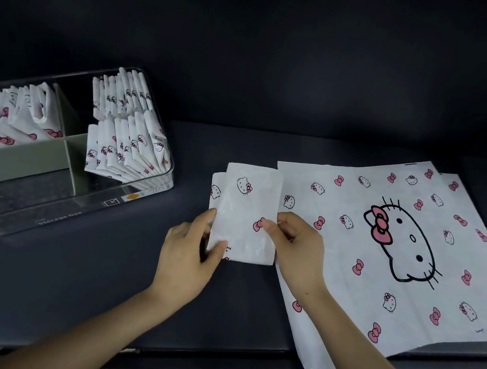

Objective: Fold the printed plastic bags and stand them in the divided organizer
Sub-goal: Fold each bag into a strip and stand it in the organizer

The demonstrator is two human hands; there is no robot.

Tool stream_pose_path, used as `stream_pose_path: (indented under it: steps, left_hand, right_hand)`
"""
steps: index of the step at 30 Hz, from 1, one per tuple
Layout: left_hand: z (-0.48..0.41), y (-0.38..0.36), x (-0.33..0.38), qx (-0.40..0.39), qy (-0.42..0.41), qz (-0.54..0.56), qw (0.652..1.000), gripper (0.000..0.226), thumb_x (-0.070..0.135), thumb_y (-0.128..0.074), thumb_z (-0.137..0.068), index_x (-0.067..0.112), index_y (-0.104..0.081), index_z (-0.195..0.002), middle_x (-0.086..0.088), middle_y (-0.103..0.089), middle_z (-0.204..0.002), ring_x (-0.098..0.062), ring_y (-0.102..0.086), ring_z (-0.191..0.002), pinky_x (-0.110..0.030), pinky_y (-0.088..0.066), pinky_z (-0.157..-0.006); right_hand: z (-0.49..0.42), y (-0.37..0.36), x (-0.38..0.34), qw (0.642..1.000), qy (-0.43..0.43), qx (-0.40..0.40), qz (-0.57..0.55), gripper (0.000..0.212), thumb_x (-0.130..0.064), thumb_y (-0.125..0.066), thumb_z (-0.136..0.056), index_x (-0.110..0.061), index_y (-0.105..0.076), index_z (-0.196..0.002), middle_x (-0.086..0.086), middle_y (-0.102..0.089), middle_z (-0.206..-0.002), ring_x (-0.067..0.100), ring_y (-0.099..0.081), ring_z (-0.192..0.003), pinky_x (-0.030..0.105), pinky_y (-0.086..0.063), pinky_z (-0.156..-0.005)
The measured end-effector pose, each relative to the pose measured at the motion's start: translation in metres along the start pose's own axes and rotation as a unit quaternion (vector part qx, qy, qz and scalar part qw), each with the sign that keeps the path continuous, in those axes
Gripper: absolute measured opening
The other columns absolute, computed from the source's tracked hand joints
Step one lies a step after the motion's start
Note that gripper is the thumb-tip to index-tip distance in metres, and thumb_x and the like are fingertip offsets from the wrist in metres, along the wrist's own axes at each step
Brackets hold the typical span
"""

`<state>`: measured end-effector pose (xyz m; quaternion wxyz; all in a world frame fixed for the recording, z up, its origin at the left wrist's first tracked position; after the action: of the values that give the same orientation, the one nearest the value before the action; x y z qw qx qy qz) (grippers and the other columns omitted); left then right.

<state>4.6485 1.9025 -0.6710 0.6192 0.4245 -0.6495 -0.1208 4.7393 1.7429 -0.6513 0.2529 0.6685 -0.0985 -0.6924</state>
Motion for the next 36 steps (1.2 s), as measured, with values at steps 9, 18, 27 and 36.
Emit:
stream_pose_path:
  steps: [9, 18, 27, 36]
  left_hand:
    - [0.001, 0.003, -0.003, -0.019, -0.035, -0.007, 0.999, 0.051, 0.041, -0.05, -0.083, 0.014, -0.061, -0.125, 0.012, -0.051, -0.079, -0.009, -0.045, -0.079, -0.026, -0.034, -0.086]
    - [-0.005, 0.009, -0.006, 0.003, -0.131, -0.171, 0.976, 0.039, 0.028, -0.042, -0.092, 0.01, -0.072, -0.109, -0.004, -0.053, -0.081, -0.023, -0.047, -0.078, -0.033, -0.029, -0.08]
    - [-0.019, -0.006, -0.009, -0.183, -0.192, -0.136, 0.954, 0.049, 0.028, -0.029, -0.099, 0.007, -0.048, -0.139, -0.003, -0.039, -0.148, -0.024, -0.031, -0.141, -0.029, -0.007, -0.119]
    - [-0.017, -0.014, -0.015, -0.177, -0.187, -0.145, 0.955, 0.049, 0.028, -0.027, -0.099, 0.01, -0.042, -0.142, 0.004, -0.031, -0.15, -0.013, -0.025, -0.141, -0.029, -0.007, -0.117]
  right_hand:
    - [-0.019, -0.01, 0.002, 0.979, -0.04, -0.041, 0.196, 0.046, -0.044, -0.062, -0.087, -0.014, -0.041, -0.06, -0.001, -0.035, -0.052, 0.016, -0.029, -0.053, 0.028, -0.022, -0.051]
    - [-0.025, -0.014, 0.0, 0.964, -0.082, -0.045, 0.248, 0.042, -0.051, -0.059, -0.086, -0.016, -0.053, -0.064, 0.0, -0.056, -0.063, 0.017, -0.049, -0.06, 0.025, -0.03, -0.052]
    - [-0.03, -0.011, -0.005, 0.955, -0.095, -0.066, 0.273, 0.055, -0.051, -0.059, -0.088, -0.017, -0.035, -0.052, -0.003, -0.035, -0.05, 0.014, -0.036, -0.049, 0.025, -0.023, -0.048]
    - [0.021, -0.021, -0.001, 0.895, 0.213, 0.117, 0.374, 0.046, -0.053, -0.051, -0.084, -0.022, -0.067, -0.114, 0.005, -0.065, -0.102, 0.027, -0.06, -0.085, 0.036, -0.046, -0.069]
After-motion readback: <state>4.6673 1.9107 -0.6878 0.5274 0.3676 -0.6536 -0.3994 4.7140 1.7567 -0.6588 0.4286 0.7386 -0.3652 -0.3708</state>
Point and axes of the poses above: each hand's wrist, its own z-axis away from the middle knuckle, its own y-axis out of the back of the hand, x = y × z, the point moved 3 cm from there along -z, towards the middle knuckle
